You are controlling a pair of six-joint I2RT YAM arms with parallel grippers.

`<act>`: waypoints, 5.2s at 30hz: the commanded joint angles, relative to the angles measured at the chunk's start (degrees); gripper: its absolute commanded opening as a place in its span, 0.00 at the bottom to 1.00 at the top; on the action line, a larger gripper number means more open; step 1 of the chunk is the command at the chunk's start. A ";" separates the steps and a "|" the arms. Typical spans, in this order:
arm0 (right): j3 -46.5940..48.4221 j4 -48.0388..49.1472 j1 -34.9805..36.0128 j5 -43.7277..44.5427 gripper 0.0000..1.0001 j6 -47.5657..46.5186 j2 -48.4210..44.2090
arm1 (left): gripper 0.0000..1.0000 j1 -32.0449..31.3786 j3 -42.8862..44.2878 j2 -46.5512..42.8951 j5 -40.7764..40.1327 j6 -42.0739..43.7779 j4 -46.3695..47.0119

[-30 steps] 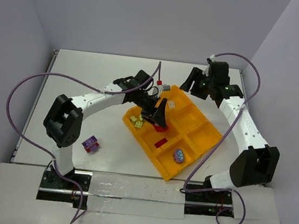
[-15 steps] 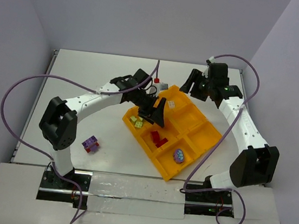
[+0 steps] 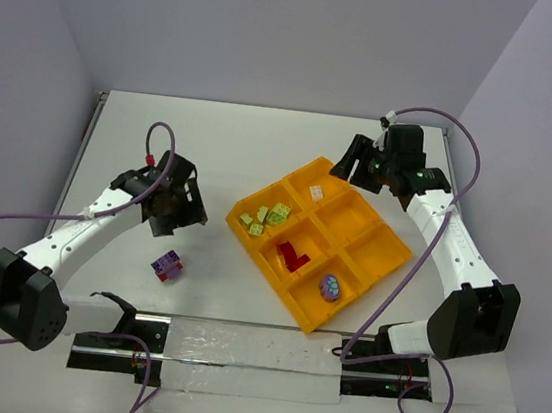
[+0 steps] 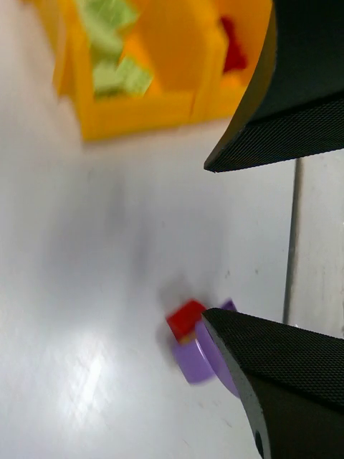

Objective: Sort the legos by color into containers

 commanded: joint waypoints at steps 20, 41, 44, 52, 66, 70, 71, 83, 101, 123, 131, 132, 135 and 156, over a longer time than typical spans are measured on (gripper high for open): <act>1.01 1.67 0.87 -4.73 0.69 -2.24 2.72 | 0.91 -0.29 -5.93 1.93 -12.48 -17.36 -12.71; 2.74 0.95 1.46 -5.39 0.70 -3.16 4.10 | 0.97 1.17 -9.89 -1.02 -10.62 -27.03 -13.61; 2.65 0.83 1.46 -5.26 0.70 -3.37 3.93 | 0.97 1.73 -11.25 0.57 -8.29 -25.14 -10.98; 2.39 0.81 1.46 -5.69 0.70 -3.34 4.14 | 0.91 1.82 -11.89 1.51 -7.07 -23.45 -8.29; 3.44 0.74 1.46 -6.74 0.70 -2.80 4.80 | 0.27 1.82 -8.27 0.89 -8.96 -22.09 -10.05; 4.56 -0.24 1.67 -7.75 0.69 -3.47 5.03 | 0.00 2.10 2.84 0.41 -6.12 -14.22 -9.38; 4.73 -0.03 1.82 -8.23 0.69 -3.95 4.78 | 0.00 2.52 5.79 0.48 -4.30 -11.02 -8.49; 16.48 -5.09 12.62 -18.89 0.68 -15.00 8.64 | 0.00 7.33 8.75 -2.72 27.66 -3.70 16.19; 7.06 5.07 24.08 -16.79 0.63 -40.03 4.92 | 0.00 13.28 -0.16 -4.38 53.22 -2.07 29.91; 5.79 13.95 29.21 -23.36 0.71 -57.36 5.65 | 0.00 14.04 -2.11 -4.91 60.04 -0.10 30.52; 7.65 11.78 31.75 -23.16 0.67 -58.30 8.35 | 0.00 14.00 -2.01 -4.91 60.12 -0.16 30.88; 7.75 11.66 32.19 -22.99 0.66 -58.35 8.52 | 0.00 13.98 -2.01 -4.88 60.06 -0.14 30.91; 7.55 12.17 32.85 -23.06 0.66 -58.07 8.70 | 0.00 14.04 -1.98 -4.68 60.12 -0.15 31.00; 5.53 15.32 33.54 -21.12 0.00 -55.22 8.88 | 0.00 14.18 -1.25 -4.43 59.24 0.88 29.80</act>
